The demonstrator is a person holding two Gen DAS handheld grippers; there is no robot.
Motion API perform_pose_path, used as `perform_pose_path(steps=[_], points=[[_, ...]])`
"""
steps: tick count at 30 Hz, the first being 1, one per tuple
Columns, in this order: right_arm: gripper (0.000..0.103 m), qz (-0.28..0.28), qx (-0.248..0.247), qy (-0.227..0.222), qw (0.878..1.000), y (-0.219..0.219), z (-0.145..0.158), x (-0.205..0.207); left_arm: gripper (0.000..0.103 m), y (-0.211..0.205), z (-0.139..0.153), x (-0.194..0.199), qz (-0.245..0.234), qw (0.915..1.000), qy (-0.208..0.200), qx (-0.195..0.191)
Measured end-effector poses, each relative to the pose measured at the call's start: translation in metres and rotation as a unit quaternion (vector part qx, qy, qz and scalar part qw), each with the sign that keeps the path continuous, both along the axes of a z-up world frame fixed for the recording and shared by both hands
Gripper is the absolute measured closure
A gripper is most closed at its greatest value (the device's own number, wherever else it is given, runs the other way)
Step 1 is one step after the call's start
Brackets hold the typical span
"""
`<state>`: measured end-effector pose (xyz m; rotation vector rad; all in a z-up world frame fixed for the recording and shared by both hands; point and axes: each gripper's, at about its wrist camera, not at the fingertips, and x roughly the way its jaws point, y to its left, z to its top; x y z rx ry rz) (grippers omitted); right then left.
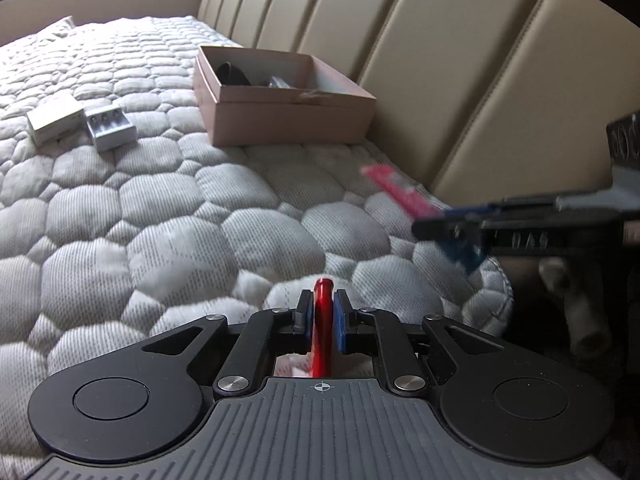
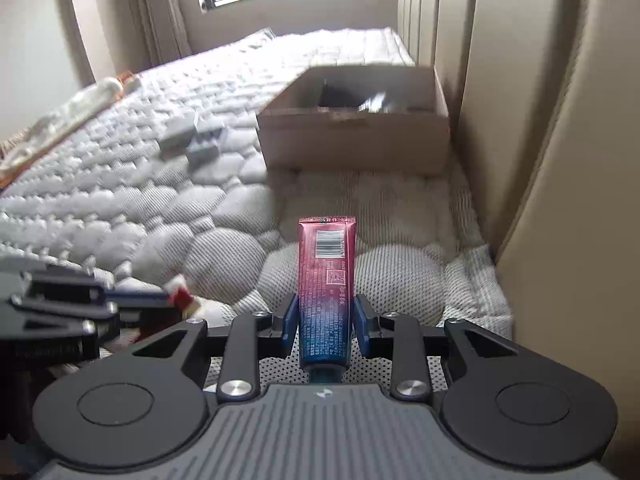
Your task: Organize rigid objects
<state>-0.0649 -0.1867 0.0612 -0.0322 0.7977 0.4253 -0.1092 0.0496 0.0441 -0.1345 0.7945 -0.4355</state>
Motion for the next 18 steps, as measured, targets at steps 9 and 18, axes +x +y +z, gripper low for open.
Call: perform_pose_path(steps=[9,18], points=[[0.075,-0.007,0.006,-0.022,1.000,-0.007,0.014,-0.002,0.091,-0.002,0.003,0.003,-0.005,1.0000,-0.007,-0.001],[0.074,-0.012,-0.013,0.002,1.000,-0.003,-0.004,0.002,0.089,-0.012,-0.017,0.008,-0.016,0.9977,0.040,0.053]])
